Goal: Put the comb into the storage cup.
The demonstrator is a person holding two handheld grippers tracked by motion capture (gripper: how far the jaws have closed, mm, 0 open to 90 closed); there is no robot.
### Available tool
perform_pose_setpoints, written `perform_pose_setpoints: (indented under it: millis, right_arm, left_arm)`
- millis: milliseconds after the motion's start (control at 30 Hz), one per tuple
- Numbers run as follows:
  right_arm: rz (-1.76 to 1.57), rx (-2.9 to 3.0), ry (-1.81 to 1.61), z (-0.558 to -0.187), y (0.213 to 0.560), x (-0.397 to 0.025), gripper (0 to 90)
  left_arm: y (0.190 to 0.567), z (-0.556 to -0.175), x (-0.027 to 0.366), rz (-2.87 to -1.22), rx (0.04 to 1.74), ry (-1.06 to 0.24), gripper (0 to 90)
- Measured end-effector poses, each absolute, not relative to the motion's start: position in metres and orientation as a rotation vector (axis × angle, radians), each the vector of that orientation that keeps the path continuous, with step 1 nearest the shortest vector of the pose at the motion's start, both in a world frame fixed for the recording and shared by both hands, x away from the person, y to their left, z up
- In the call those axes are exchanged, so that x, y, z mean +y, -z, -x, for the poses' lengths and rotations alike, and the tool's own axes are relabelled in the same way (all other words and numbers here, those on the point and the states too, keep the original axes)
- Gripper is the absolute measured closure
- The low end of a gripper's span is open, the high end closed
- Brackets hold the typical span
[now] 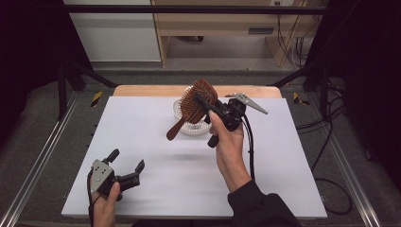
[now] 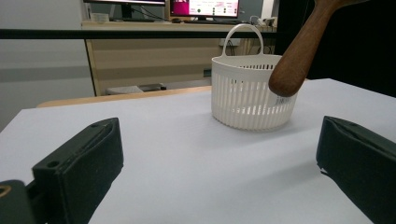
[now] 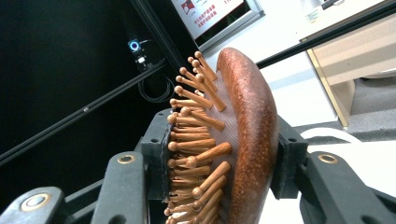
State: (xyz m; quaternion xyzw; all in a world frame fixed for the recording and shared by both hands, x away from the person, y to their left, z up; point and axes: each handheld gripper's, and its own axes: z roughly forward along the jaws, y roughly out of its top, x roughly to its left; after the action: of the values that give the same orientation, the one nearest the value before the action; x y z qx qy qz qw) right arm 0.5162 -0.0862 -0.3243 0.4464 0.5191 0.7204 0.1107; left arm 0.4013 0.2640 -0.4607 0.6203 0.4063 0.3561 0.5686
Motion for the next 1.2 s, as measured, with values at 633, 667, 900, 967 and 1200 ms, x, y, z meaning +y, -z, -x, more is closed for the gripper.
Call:
perform_pose_setpoints:
  millis: [633,667,900,967,1200]
  right_arm:
    - [-1.318,1.465,-2.112,-0.538,0.306,-0.083,51.1]
    - [-1.317,1.461,-2.112,-0.539,0.305,-0.083,51.1]
    - [-1.323,1.45,-2.106,-0.546,0.303,-0.082,51.1]
    - [-1.319,1.445,-2.108,-0.547,0.302,-0.082,51.1]
    - [-1.326,1.419,-2.101,-0.552,0.3,-0.086,51.1]
  left_arm:
    - [0.461,-0.402,0.265,-1.457,0.948,-0.828,1.0]
    - [0.461,-0.402,0.265,-1.455,0.95,-0.828,1.0]
    - [0.461,-0.402,0.267,-1.454,0.951,-0.831,1.0]
    - [0.46,-0.402,0.267,-1.455,0.948,-0.829,1.0]
    - [0.46,-0.402,0.267,-1.454,0.94,-0.833,1.0]
